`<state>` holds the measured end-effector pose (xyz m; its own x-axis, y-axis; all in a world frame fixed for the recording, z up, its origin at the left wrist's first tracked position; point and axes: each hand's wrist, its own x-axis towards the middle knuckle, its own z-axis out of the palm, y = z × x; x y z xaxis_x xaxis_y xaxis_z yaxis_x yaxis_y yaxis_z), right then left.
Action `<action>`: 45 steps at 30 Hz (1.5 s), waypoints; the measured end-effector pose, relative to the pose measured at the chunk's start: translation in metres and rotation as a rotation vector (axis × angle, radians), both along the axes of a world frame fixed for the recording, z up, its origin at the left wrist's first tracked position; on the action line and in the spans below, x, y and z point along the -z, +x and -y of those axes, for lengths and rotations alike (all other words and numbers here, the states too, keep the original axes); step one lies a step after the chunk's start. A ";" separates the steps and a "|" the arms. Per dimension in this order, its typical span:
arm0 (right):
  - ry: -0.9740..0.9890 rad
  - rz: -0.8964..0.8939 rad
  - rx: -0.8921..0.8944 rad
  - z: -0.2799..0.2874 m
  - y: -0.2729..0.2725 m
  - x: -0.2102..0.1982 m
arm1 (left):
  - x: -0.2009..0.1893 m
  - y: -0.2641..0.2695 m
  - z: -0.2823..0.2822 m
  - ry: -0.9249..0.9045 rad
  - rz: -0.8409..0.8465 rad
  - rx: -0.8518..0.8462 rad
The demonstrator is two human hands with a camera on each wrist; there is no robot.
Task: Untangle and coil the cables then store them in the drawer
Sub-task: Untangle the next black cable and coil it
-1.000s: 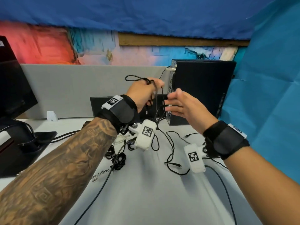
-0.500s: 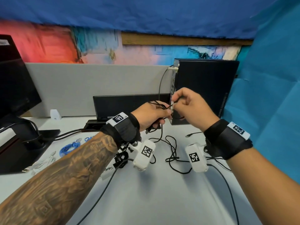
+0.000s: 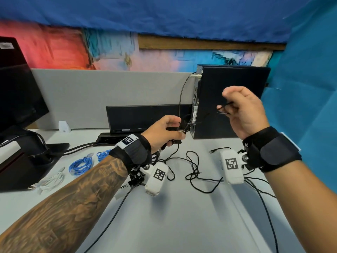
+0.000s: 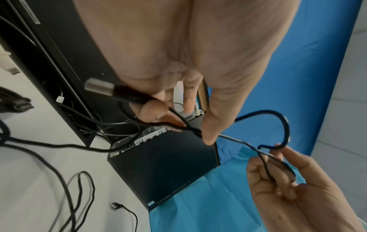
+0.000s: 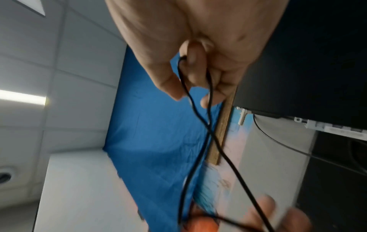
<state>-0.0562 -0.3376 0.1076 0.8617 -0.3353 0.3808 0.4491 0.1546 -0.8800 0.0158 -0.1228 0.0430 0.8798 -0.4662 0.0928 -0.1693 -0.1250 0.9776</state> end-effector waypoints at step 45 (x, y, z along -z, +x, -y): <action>-1.341 -0.278 -0.117 -0.008 0.000 0.027 | -0.004 -0.012 -0.017 0.253 0.350 -0.097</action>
<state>-0.0560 -0.3301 0.0811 0.9598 0.2279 0.1640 0.2779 -0.8532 -0.4414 0.0042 -0.1058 0.0465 0.8566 -0.4293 0.2861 -0.4601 -0.3846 0.8003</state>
